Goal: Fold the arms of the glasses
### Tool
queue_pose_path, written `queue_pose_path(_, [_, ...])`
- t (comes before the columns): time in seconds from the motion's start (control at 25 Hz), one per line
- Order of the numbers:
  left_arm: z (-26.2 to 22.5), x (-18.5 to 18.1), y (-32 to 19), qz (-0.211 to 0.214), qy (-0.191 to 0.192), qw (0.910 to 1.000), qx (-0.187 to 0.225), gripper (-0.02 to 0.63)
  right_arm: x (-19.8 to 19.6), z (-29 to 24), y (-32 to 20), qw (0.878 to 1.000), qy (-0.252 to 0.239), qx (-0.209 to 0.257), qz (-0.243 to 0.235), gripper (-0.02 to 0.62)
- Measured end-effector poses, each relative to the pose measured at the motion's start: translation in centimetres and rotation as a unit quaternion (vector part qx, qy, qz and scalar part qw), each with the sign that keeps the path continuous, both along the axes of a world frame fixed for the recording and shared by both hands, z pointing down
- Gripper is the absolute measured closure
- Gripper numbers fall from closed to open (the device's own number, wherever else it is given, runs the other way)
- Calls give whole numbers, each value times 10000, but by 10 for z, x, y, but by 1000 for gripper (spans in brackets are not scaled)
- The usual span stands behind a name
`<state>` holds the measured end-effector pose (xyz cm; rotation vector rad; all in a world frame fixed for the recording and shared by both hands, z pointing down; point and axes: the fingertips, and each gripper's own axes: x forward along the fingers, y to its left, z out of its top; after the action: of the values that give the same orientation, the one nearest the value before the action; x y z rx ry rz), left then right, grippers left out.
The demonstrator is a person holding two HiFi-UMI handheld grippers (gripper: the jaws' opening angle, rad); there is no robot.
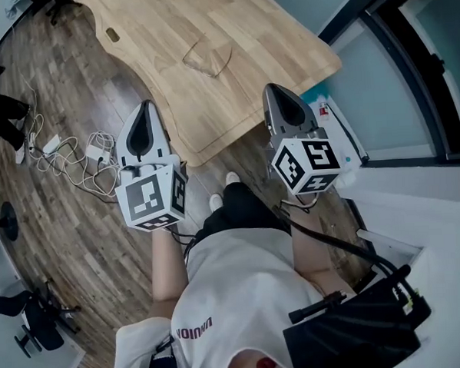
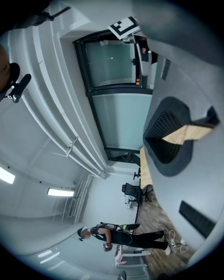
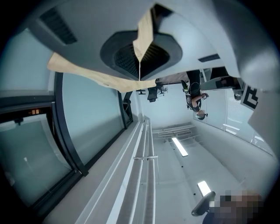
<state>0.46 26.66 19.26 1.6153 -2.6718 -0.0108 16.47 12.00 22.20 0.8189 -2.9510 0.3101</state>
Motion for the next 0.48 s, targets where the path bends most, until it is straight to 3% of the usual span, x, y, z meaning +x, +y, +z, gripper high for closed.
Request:
queue_pose_path(0.24, [19,-27,-26,-24,-15,9996,-285,592,-23,22,-29,9997,121,-204,79,574])
queue_pose_path(0.48, [15,-71,-68,36,-170,9992,-366,592,-54,29,-92,9988,199,-357,287,572])
